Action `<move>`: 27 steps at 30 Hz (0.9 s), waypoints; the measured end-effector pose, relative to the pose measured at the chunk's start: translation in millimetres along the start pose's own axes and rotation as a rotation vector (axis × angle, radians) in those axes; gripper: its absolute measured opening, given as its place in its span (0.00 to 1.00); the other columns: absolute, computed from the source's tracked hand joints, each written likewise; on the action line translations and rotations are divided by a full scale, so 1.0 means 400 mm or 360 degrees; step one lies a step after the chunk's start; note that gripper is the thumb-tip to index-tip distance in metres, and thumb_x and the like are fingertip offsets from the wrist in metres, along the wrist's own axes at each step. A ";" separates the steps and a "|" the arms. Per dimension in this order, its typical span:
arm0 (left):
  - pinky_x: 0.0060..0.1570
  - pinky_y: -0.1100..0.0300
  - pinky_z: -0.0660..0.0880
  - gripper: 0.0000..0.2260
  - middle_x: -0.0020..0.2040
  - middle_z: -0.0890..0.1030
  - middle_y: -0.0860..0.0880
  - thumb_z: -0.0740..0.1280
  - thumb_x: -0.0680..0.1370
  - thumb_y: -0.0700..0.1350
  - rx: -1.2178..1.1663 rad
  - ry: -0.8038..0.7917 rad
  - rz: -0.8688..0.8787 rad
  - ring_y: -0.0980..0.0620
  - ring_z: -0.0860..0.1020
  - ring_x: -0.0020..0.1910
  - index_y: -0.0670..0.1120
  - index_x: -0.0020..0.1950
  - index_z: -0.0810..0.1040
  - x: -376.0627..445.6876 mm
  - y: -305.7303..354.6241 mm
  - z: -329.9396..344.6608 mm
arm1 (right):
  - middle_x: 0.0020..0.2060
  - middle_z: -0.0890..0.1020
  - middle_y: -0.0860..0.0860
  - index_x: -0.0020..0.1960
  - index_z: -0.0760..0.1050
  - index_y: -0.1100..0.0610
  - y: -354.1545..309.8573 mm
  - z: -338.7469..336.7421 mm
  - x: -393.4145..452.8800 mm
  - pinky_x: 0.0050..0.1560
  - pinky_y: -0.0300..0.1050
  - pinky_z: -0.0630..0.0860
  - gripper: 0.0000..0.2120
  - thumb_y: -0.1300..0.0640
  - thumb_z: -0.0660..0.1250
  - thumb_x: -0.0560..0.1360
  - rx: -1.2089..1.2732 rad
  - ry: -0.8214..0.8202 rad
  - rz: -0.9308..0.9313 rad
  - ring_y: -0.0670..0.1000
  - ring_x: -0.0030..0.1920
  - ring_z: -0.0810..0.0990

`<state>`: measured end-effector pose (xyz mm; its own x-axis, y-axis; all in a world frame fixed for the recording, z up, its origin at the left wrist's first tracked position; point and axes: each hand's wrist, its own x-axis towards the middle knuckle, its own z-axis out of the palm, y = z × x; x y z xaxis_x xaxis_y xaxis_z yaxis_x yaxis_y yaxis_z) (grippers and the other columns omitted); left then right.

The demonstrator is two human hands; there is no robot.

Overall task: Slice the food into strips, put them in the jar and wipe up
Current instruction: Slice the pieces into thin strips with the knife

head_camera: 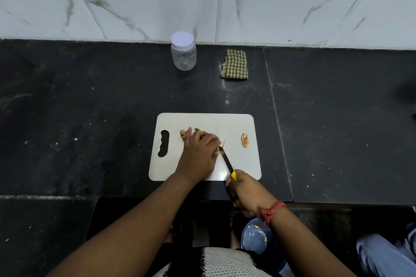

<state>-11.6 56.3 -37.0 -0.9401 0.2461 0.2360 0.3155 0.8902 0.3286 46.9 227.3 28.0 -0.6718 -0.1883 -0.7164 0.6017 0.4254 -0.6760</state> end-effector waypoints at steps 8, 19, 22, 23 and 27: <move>0.76 0.38 0.56 0.10 0.60 0.80 0.52 0.70 0.76 0.46 0.0011 -0.0026 -0.0064 0.47 0.73 0.62 0.49 0.56 0.82 0.004 -0.003 0.001 | 0.28 0.67 0.48 0.44 0.67 0.52 -0.002 -0.009 -0.018 0.25 0.33 0.55 0.07 0.55 0.55 0.81 0.0365 -0.0069 0.0022 0.47 0.23 0.59; 0.74 0.37 0.60 0.12 0.58 0.80 0.51 0.62 0.78 0.50 0.0108 0.0030 0.0105 0.46 0.74 0.59 0.47 0.54 0.81 -0.008 -0.009 0.007 | 0.34 0.70 0.50 0.46 0.63 0.58 -0.047 -0.010 0.037 0.34 0.44 0.63 0.07 0.58 0.54 0.82 -0.0777 0.0356 -0.0280 0.48 0.33 0.69; 0.73 0.36 0.60 0.14 0.62 0.78 0.50 0.61 0.79 0.49 0.0219 0.0021 0.0259 0.46 0.73 0.61 0.46 0.60 0.80 -0.022 -0.019 0.009 | 0.34 0.70 0.49 0.46 0.63 0.58 -0.048 -0.006 0.041 0.34 0.44 0.63 0.06 0.59 0.54 0.82 -0.0857 0.0334 -0.0274 0.47 0.34 0.69; 0.72 0.36 0.60 0.14 0.63 0.78 0.50 0.61 0.80 0.49 0.0229 0.0025 0.0301 0.45 0.73 0.62 0.46 0.61 0.80 -0.026 -0.022 0.010 | 0.34 0.70 0.49 0.47 0.63 0.58 -0.049 -0.005 0.041 0.32 0.43 0.62 0.05 0.60 0.54 0.82 -0.0878 0.0331 -0.0279 0.47 0.34 0.69; 0.71 0.34 0.62 0.13 0.62 0.80 0.50 0.61 0.79 0.47 0.0204 0.0032 0.0433 0.45 0.75 0.62 0.46 0.59 0.81 -0.035 -0.029 0.012 | 0.34 0.70 0.50 0.46 0.63 0.59 -0.046 -0.002 0.043 0.29 0.37 0.60 0.05 0.61 0.53 0.82 -0.0877 0.0325 -0.0281 0.46 0.33 0.68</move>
<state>-2.7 44.3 -48.5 -0.8200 0.4759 0.3180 0.5356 0.8340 0.1328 23.9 217.1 28.2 -0.8430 -0.1476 -0.5173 0.1983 0.8086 -0.5540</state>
